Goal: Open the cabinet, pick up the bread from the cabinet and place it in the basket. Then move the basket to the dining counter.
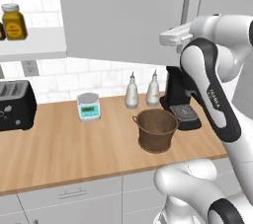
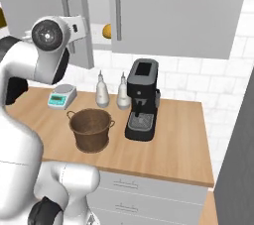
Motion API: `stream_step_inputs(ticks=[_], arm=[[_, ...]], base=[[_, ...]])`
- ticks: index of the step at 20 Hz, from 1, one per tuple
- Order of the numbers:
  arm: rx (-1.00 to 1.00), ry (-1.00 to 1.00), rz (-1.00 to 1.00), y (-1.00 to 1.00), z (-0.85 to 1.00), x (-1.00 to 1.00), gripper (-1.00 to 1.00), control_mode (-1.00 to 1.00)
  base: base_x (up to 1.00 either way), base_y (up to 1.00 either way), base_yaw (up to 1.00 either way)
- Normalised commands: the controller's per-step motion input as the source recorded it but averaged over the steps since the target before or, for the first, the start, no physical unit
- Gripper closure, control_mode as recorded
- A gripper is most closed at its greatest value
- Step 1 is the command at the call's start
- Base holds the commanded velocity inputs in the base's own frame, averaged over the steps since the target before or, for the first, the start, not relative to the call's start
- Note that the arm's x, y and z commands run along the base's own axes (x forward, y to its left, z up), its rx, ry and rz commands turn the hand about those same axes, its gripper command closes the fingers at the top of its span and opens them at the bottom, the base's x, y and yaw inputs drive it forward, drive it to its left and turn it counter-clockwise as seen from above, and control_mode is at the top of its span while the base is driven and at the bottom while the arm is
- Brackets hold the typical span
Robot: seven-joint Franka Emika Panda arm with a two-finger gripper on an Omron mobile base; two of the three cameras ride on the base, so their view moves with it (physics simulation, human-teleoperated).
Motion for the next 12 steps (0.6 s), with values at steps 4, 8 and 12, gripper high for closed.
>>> stream_step_inputs(ticks=[4, 8, 12], arm=[[-0.06, 0.00, 0.07, 1.00, 0.00, -0.48, 1.00, -1.00], [-0.09, -0.03, 0.05, 1.00, 0.00, -0.76, 1.00, -1.00], [-0.07, -0.04, 0.01, 1.00, 0.01, -0.91, 1.00, -1.00]], base=[[0.00, 0.00, 0.00], [0.00, 0.00, 0.00], [0.00, 0.00, 0.00]])
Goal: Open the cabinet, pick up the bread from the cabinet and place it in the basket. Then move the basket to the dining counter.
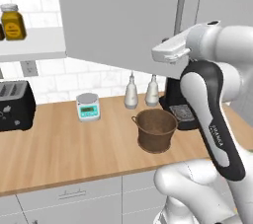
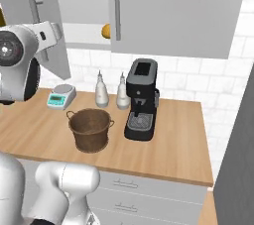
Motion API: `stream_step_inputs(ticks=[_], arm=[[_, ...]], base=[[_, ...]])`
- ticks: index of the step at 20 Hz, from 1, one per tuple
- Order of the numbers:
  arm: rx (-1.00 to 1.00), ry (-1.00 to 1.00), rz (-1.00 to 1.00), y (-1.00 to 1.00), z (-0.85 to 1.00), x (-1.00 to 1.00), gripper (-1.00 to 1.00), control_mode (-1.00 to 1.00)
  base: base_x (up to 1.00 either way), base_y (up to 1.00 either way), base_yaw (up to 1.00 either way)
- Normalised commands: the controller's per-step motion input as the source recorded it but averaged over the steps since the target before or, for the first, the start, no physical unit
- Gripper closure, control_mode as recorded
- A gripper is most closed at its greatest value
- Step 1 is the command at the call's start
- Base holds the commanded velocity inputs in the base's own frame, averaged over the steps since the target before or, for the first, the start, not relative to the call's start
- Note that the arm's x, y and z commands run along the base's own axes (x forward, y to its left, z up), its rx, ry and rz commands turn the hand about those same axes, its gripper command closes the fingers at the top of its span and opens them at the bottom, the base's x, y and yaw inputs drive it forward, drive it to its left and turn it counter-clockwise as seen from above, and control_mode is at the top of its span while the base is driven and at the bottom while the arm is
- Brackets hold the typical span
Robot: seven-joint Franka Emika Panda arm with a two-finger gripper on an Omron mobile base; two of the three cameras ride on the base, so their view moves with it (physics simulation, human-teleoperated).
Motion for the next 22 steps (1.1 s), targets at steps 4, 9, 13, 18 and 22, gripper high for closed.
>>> stream_step_inputs(ticks=[4, 9, 13, 18, 22], arm=[[-0.09, 0.00, 0.00, 1.00, 0.00, -0.71, 1.00, -1.00], [-0.14, 0.05, 0.00, 1.00, -0.01, -0.28, 1.00, -1.00], [-0.15, 0.11, -0.01, 1.00, -0.05, -0.06, 1.00, -1.00], [-0.11, 0.11, -0.06, 1.00, -0.13, 0.01, 1.00, -1.00], [-0.06, 0.12, -0.10, 1.00, -0.32, 0.15, 1.00, -1.00]], base=[[0.00, 0.00, 0.00], [0.00, 0.00, 0.00], [0.00, 0.00, 0.00], [0.00, 0.00, 0.00], [0.00, 0.00, 0.00]])
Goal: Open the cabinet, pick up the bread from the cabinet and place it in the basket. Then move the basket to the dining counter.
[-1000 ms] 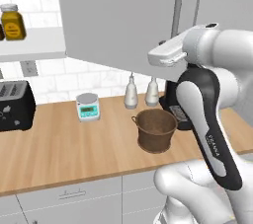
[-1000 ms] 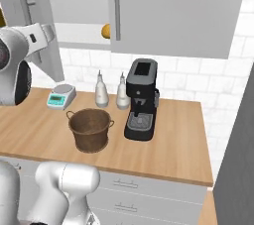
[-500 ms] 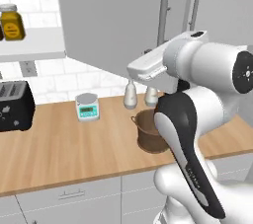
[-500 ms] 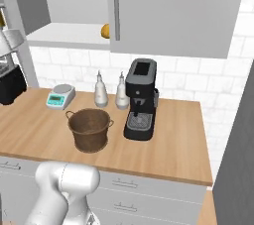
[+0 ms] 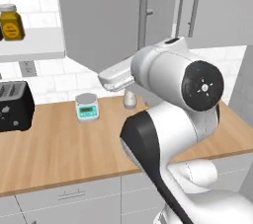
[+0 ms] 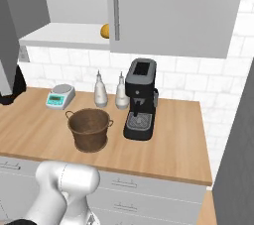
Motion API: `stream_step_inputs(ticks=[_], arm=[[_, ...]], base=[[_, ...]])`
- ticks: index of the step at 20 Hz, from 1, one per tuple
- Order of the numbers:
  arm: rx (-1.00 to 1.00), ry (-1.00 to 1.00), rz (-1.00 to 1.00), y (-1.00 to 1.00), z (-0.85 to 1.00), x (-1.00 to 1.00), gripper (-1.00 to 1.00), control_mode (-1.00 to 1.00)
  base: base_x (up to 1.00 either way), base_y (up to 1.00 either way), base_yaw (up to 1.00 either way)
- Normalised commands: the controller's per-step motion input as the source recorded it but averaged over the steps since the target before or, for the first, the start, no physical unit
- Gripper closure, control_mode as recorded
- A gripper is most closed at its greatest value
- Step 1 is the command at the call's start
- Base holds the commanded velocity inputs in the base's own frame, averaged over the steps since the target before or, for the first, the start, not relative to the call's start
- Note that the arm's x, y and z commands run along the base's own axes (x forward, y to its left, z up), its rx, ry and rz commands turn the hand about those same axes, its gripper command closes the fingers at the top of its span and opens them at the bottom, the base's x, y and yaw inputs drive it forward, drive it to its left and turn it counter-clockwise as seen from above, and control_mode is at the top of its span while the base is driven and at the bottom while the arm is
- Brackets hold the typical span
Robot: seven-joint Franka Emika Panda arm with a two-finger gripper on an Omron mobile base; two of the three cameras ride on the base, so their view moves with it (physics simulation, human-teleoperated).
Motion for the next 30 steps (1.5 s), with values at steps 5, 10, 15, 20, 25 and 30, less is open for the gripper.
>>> stream_step_inputs(ticks=[5, 10, 15, 20, 25, 30], arm=[[0.03, 0.09, -0.04, 1.00, -0.48, 0.13, 1.00, -1.00], [0.16, -0.14, 0.00, 1.00, -0.77, 0.02, 1.00, -1.00], [0.24, -0.17, 0.00, 0.48, -0.36, -0.46, 1.00, -1.00], [0.31, -0.04, -0.07, -0.69, 0.12, -1.00, -1.00, -1.00], [0.31, -0.03, 0.00, -1.00, 0.20, -0.58, -1.00, -1.00], [0.14, -0.10, 0.01, -1.00, 0.22, 0.00, -1.00, -1.00]], base=[[0.00, 0.00, 0.00], [0.00, 0.00, 0.00], [0.00, 0.00, 0.00], [0.00, 0.00, 0.00], [0.00, 0.00, 0.00], [0.00, 0.00, 0.00]])
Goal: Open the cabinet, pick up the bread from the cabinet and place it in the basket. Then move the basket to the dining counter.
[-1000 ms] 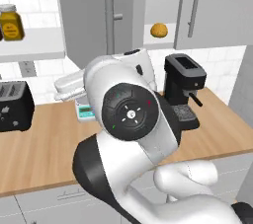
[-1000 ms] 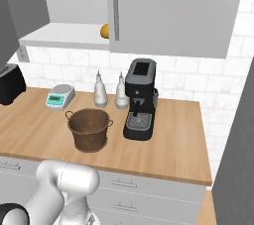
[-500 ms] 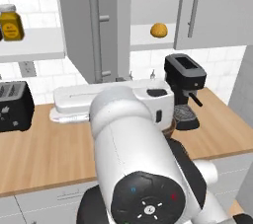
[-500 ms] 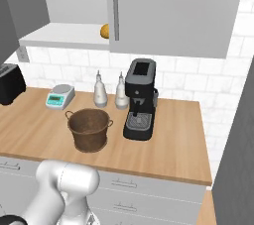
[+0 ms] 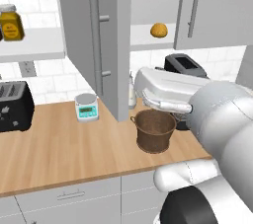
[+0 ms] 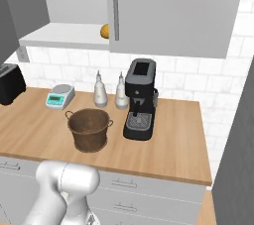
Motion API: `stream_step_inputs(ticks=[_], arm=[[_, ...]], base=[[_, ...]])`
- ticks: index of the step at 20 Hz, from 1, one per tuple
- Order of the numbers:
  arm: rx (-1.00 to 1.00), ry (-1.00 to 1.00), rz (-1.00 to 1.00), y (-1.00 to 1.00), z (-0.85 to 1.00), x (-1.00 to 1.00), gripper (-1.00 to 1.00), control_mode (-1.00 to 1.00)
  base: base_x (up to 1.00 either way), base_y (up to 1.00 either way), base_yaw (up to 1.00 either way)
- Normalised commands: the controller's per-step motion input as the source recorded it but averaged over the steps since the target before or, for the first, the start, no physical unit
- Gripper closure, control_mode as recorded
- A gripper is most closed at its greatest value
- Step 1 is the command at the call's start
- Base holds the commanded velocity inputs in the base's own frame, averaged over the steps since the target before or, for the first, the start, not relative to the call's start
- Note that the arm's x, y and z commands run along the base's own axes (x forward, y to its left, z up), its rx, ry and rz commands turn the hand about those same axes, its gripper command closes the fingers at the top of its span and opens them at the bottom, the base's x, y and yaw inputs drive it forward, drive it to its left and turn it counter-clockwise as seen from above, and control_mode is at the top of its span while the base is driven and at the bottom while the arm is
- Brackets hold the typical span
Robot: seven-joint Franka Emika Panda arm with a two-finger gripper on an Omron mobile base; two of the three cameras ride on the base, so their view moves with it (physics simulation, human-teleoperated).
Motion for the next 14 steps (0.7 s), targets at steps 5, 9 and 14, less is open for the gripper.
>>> stream_step_inputs(ticks=[5, 9, 14], arm=[[-0.06, -0.07, 0.00, -1.00, -0.20, 0.31, -1.00, -1.00], [-0.23, 0.03, 0.00, -1.00, -0.86, 0.88, -1.00, -1.00], [-0.16, -0.01, 0.04, -1.00, -0.76, 0.89, -1.00, -1.00]], base=[[0.00, 0.00, 0.00], [0.00, 0.00, 0.00], [0.00, 0.00, 0.00]])
